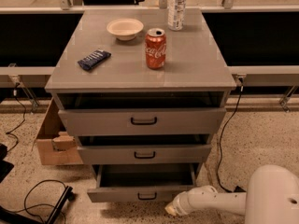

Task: Close bottom drawer

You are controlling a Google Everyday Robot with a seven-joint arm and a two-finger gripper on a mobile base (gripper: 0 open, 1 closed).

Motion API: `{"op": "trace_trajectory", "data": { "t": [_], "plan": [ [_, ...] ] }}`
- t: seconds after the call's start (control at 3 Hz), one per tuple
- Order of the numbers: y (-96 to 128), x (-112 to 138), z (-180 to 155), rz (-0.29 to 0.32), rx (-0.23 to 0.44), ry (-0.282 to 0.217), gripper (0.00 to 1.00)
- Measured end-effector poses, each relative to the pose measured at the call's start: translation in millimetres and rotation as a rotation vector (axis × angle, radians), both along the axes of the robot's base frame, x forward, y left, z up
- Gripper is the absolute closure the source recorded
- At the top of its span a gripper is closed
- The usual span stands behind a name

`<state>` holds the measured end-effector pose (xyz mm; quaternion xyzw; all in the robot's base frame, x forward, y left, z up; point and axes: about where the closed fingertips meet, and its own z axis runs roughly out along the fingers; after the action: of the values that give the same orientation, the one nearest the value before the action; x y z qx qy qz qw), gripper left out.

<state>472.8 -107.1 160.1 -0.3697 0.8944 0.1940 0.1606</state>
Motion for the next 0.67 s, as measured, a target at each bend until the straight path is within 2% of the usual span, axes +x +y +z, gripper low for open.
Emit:
{"op": "trace_trajectory", "data": {
  "t": [0.33, 0.67],
  "plan": [
    [6.0, 13.3, -10.5, 0.005, 0.008, -0.027, 1.00],
    [8.8, 50.5, -16.6, 0.025, -0.005, -0.093, 1.00]
  ]
}}
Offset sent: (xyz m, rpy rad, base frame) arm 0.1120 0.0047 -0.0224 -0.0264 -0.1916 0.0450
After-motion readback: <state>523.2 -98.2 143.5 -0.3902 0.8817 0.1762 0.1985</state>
